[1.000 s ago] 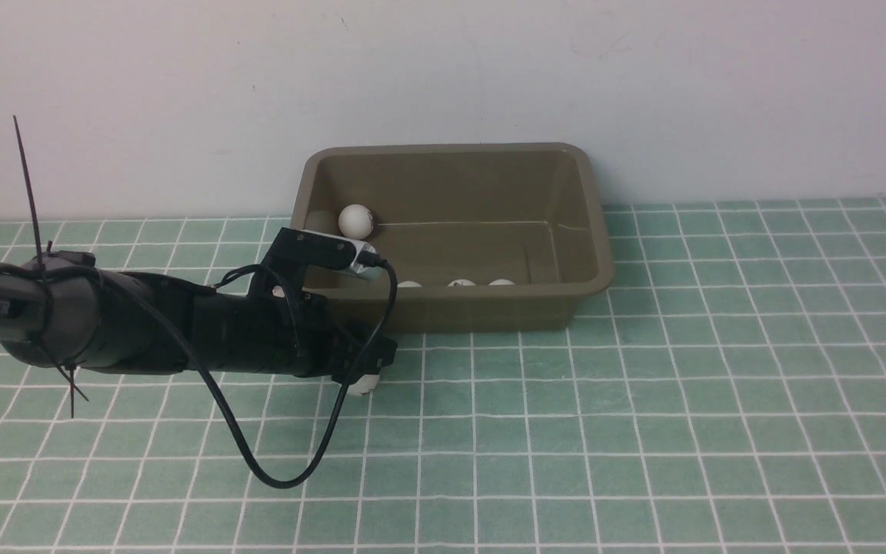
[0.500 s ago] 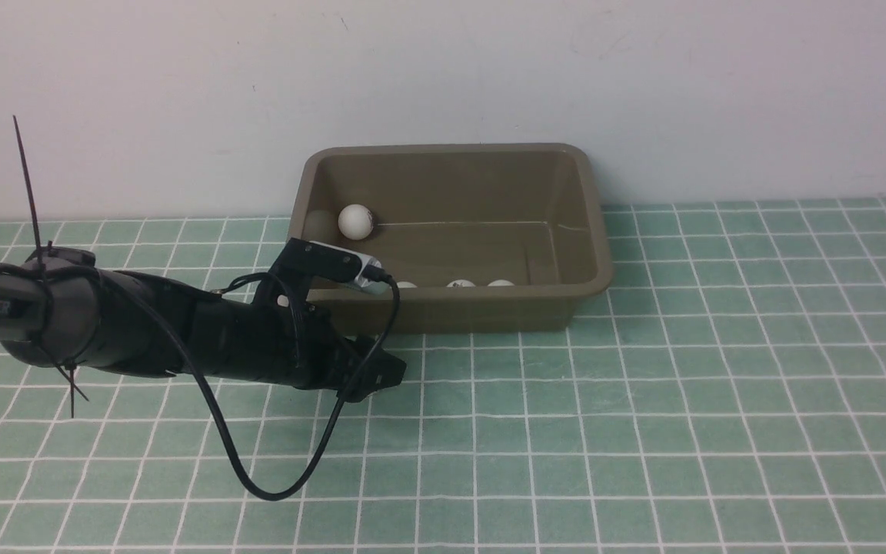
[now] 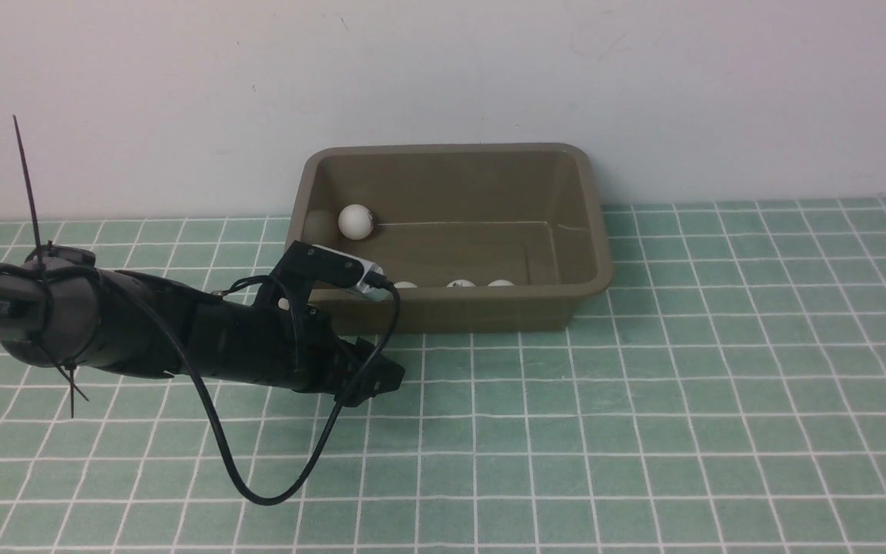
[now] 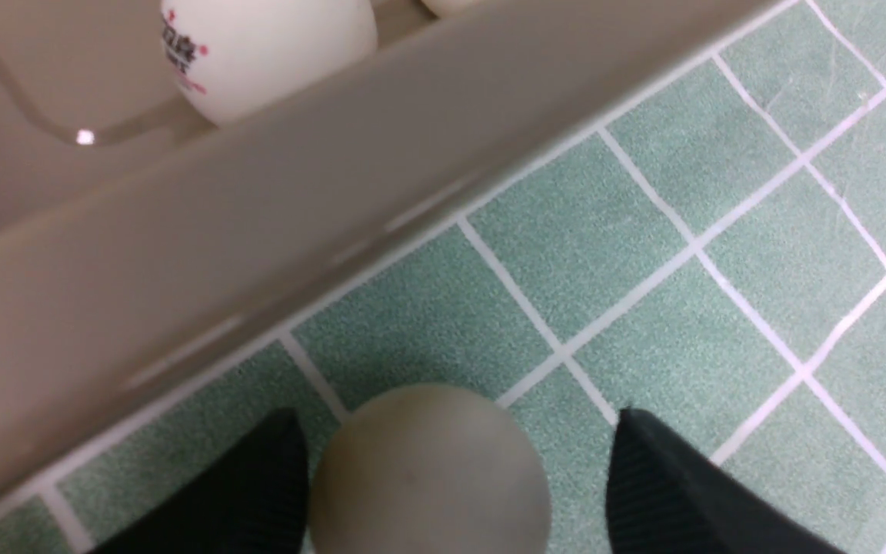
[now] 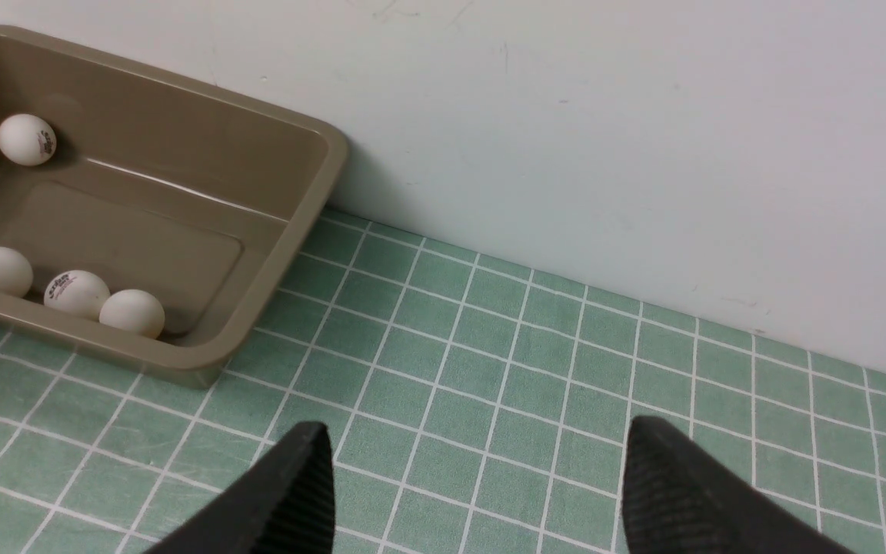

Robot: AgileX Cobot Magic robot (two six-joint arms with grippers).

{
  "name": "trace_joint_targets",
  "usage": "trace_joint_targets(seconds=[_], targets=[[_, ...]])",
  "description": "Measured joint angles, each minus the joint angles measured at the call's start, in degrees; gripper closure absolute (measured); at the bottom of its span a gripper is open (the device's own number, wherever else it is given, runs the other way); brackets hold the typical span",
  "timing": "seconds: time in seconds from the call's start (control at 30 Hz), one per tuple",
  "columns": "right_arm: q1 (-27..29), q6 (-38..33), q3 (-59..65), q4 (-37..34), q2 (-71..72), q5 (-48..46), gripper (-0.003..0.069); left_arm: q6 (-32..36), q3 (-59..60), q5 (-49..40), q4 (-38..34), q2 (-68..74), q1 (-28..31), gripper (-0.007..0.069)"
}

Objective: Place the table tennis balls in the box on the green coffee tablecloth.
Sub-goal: 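Reach for and grasp a ping pong ball on the table beside the basket, then drop the ball into the bin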

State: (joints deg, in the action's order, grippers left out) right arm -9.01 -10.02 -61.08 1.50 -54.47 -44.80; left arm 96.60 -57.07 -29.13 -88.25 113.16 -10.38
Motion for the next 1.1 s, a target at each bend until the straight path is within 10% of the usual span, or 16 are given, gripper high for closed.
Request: trace_joint_targets(seconds=[0.13, 0.83, 1.1], targets=[[0.00, 0.00, 0.00, 0.00, 0.00, 0.00, 0.0198, -0.31, -0.06, 0.46, -0.58, 1.03, 0.00, 0.0273], [0.00, -0.02, 0.00, 0.00, 0.00, 0.02, 0.0198, 2.69, -1.89, -21.82, -2.84, -3.93, 0.00, 0.0272], [0.00, -0.02, 0.00, 0.00, 0.00, -0.67, 0.0198, 10.82, -10.28, -14.59, -7.48, -4.20, 0.00, 0.0272]])
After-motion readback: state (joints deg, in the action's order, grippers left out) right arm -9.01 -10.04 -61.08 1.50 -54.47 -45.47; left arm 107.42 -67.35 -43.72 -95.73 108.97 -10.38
